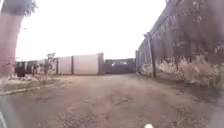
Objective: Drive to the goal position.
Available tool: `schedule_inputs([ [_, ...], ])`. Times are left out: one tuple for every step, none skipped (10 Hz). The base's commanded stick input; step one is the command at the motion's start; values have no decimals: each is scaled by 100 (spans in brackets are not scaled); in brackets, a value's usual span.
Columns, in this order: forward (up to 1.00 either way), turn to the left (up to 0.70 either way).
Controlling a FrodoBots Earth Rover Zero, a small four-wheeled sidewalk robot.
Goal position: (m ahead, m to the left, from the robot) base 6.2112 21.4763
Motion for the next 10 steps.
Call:
schedule_inputs([
  [70, 0],
  [70, 0],
  [70, 0],
  [70, 0],
  [70, 0],
  [70, 0],
  [70, 0],
  [70, 0],
  [70, 0],
  [70, 0],
])
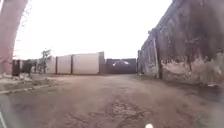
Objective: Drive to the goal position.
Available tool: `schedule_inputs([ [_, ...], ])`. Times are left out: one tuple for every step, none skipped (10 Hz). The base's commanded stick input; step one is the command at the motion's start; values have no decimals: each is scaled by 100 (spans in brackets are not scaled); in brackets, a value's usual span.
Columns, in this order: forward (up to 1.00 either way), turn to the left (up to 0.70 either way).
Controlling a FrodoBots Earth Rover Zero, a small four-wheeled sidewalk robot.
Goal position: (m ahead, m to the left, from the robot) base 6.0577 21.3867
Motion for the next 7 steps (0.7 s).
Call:
schedule_inputs([
  [70, 0],
  [70, 0],
  [70, 0],
  [70, -28],
  [70, -28],
  [70, 0],
  [70, 0],
])
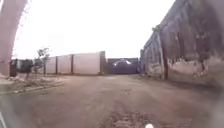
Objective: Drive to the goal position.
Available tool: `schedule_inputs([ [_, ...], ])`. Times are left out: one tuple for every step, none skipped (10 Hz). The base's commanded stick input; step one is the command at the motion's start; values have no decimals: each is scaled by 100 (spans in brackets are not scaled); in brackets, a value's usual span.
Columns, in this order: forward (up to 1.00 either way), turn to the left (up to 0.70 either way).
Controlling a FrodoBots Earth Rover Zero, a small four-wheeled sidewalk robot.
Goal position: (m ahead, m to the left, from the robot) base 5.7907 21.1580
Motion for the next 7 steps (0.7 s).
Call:
schedule_inputs([
  [70, 0],
  [70, 0],
  [70, 0],
  [70, 0],
  [70, 0],
  [70, 0],
  [70, 0],
])
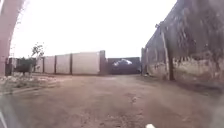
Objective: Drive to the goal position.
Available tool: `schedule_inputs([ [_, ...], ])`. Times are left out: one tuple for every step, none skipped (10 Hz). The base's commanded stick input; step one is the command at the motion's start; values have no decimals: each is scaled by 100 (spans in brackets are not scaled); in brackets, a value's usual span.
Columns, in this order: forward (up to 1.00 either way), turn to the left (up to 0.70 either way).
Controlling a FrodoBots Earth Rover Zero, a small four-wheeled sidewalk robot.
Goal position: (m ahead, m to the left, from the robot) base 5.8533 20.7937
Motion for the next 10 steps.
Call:
schedule_inputs([
  [70, 0],
  [70, 0],
  [70, 0],
  [70, -28],
  [70, 0],
  [70, 0],
  [70, 0],
  [70, 0],
  [70, 0],
  [70, 0],
])
